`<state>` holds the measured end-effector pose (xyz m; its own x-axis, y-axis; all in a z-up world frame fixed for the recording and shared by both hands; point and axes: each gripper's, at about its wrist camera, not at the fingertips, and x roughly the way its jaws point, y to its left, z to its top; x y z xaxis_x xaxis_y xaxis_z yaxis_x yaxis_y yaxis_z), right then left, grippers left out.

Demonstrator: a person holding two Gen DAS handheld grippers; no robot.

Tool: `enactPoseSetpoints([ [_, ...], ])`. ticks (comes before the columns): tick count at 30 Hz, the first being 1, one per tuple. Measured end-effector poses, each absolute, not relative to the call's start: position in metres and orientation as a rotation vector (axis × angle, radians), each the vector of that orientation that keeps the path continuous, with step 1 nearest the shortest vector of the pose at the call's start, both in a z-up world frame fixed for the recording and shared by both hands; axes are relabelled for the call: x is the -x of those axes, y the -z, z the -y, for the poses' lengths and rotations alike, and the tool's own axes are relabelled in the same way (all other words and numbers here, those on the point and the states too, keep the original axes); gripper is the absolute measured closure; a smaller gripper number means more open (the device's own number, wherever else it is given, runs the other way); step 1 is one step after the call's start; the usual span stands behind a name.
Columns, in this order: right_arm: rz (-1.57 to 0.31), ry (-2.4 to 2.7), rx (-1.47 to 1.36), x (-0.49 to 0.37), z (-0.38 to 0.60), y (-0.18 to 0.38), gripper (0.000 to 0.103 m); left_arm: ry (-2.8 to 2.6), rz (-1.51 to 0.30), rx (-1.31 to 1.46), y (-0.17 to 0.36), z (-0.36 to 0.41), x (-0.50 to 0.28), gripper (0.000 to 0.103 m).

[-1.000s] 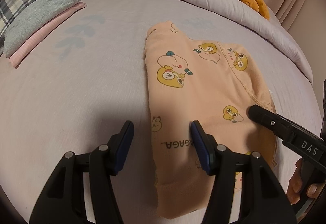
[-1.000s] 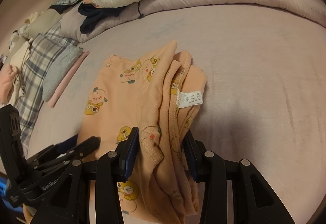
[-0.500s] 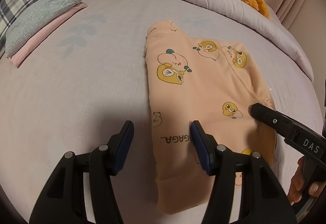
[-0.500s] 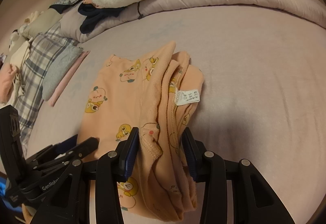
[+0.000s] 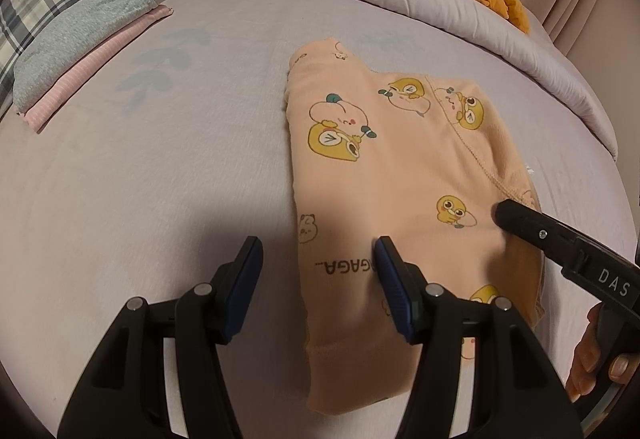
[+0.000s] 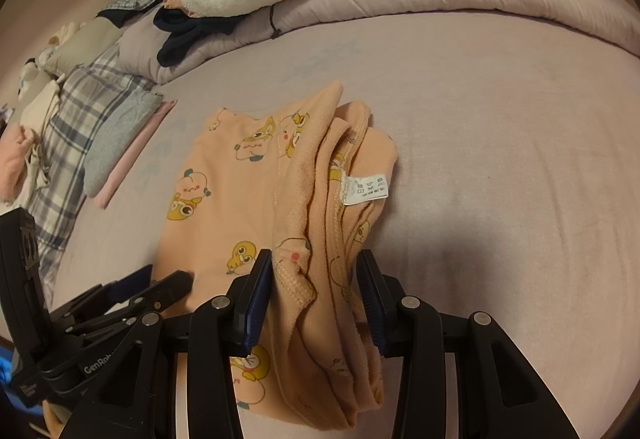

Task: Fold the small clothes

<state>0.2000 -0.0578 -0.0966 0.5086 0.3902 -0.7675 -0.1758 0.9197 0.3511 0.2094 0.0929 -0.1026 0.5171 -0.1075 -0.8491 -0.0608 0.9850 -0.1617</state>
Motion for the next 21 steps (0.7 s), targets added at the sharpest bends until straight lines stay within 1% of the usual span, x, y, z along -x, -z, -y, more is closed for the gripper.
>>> enactPoseSetpoints([
  [21,-0.981,-0.345,-0.239,-0.1986,0.0585,0.0965,0.062,0.026,-1.03,0.175,0.1028,-0.0936,-0.2061,0.044],
])
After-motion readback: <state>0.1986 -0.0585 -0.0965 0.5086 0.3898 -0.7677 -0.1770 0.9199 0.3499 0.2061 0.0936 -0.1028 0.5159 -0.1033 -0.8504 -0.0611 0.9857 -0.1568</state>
